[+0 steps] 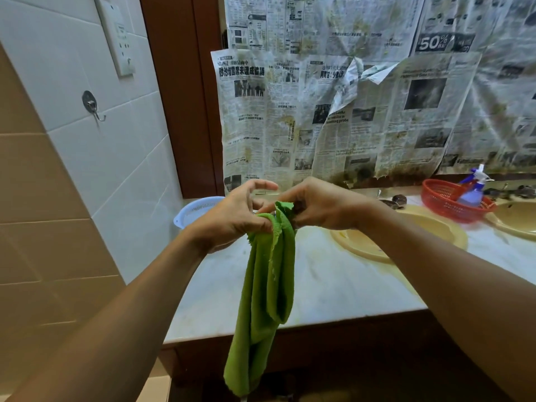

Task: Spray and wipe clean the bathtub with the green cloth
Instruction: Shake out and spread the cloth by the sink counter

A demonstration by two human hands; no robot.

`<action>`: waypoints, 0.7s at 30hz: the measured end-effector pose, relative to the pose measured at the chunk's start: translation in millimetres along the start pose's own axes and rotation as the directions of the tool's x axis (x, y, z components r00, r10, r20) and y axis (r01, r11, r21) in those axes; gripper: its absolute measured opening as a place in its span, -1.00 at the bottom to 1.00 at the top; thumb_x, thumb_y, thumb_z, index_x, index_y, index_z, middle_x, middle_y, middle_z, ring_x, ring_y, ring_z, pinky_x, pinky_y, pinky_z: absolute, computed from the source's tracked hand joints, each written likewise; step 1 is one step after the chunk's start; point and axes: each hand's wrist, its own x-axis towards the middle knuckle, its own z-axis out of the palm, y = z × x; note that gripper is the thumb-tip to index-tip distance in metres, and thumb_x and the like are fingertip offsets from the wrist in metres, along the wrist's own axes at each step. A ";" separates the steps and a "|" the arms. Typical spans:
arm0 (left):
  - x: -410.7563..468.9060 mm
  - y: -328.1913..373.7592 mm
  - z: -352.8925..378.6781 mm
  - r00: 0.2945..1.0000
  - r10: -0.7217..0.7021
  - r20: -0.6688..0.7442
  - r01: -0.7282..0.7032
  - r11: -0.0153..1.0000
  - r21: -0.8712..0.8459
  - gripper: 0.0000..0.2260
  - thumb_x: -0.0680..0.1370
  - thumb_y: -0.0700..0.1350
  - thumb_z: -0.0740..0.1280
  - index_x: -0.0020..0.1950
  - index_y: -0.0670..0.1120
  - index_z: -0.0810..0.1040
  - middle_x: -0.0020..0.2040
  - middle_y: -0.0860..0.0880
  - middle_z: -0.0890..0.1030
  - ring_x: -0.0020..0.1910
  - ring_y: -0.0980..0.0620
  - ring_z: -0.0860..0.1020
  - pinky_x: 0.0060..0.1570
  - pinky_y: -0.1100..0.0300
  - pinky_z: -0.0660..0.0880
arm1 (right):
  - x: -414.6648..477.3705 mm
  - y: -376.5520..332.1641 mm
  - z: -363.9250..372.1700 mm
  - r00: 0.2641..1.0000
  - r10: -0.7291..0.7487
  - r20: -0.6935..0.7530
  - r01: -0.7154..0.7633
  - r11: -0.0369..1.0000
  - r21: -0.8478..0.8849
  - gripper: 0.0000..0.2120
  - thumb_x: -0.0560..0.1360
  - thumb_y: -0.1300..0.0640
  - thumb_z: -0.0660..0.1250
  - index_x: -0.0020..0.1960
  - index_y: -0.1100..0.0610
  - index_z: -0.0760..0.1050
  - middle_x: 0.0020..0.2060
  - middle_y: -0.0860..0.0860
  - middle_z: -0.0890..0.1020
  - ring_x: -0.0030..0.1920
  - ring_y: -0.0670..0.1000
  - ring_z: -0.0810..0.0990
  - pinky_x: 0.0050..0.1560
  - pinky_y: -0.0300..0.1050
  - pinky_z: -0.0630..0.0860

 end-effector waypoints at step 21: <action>-42.6 -71.0 61.7 0.857 0.176 -0.484 -0.036 0.958 0.286 -0.87 0.52 -0.11 0.54 -0.05 0.00 0.61 -0.14 0.04 0.69 -0.12 0.12 0.65 -0.15 0.34 0.47 | 1.7 1.3 -12.8 0.900 0.182 -0.397 -0.130 0.980 0.153 -0.67 0.48 0.38 0.46 -0.29 0.08 0.40 -0.36 -0.01 0.45 -0.34 -0.09 0.42 -0.32 -0.17 0.40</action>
